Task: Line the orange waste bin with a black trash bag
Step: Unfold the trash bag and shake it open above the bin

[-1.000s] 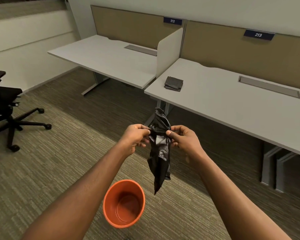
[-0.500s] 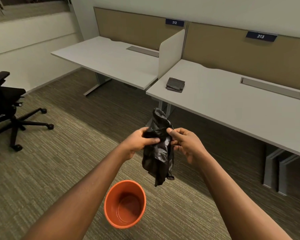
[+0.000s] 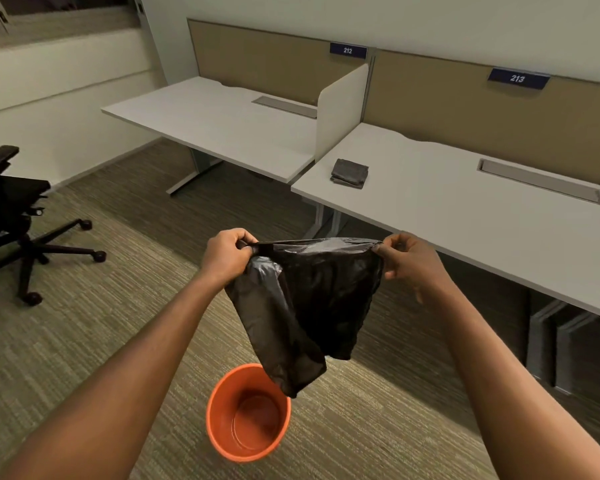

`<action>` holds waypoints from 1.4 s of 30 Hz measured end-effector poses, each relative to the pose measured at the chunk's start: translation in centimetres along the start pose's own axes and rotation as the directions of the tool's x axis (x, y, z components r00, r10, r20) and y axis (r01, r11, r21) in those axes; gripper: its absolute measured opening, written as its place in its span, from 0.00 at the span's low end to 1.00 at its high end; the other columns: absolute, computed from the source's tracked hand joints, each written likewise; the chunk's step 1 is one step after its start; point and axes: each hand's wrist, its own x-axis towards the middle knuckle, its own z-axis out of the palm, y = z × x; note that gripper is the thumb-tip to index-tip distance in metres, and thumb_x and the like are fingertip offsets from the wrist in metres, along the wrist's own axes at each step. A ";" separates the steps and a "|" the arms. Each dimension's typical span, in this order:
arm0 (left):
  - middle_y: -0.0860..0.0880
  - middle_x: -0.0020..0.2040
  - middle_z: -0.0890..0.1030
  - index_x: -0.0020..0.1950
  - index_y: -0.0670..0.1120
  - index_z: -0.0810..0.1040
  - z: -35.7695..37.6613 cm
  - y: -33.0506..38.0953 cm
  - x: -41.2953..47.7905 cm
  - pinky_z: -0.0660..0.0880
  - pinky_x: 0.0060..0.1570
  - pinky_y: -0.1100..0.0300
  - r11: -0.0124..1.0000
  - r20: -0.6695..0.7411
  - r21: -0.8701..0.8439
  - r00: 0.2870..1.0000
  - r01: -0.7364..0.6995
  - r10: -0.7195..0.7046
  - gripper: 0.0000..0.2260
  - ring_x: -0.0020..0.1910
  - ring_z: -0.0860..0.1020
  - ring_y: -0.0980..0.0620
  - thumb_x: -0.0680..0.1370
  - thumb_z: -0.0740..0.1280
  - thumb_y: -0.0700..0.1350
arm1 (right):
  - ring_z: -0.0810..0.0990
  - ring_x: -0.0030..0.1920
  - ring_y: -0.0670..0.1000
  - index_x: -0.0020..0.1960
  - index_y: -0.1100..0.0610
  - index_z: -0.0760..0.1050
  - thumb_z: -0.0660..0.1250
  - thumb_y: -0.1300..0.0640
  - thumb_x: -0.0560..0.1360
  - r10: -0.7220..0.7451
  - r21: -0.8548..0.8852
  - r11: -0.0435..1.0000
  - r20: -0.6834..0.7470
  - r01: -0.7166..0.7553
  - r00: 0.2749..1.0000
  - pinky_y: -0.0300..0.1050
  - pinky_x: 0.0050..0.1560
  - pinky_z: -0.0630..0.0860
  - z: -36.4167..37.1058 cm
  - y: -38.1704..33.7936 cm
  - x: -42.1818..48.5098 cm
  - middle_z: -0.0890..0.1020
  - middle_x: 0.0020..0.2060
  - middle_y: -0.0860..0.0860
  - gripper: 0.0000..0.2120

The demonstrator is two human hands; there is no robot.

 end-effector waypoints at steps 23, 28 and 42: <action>0.39 0.50 0.87 0.56 0.38 0.82 2.2 7.1 -1.6 0.80 0.58 0.42 0.547 0.528 -0.645 0.828 0.534 -0.186 0.26 0.49 0.86 0.40 0.70 0.77 0.58 | 0.80 0.61 0.46 0.72 0.44 0.67 0.75 0.50 0.69 -0.129 -0.298 0.941 0.131 0.163 0.983 0.52 0.60 0.80 13.3 1.2 -6.7 0.81 0.61 0.44 0.34; 0.47 0.49 0.86 0.52 0.49 0.81 0.2 7.0 -1.5 0.79 0.56 0.46 0.955 0.533 -0.250 0.846 0.161 -0.003 0.36 0.51 0.84 0.47 0.56 0.76 0.73 | 0.84 0.47 0.43 0.58 0.49 0.82 0.66 0.64 0.75 0.096 -0.021 0.995 -0.051 -0.097 0.994 0.33 0.38 0.78 11.7 2.7 -3.3 0.86 0.48 0.47 0.15; 0.38 0.44 0.84 0.45 0.39 0.83 1.0 -2.6 0.8 0.79 0.41 0.47 0.884 0.114 -0.240 0.916 0.400 -0.384 0.07 0.46 0.84 0.40 0.77 0.65 0.36 | 0.81 0.47 0.43 0.54 0.45 0.80 0.64 0.32 0.74 -0.217 -0.293 0.935 -0.023 0.201 0.976 0.41 0.44 0.77 4.6 -0.2 0.2 0.83 0.45 0.43 0.20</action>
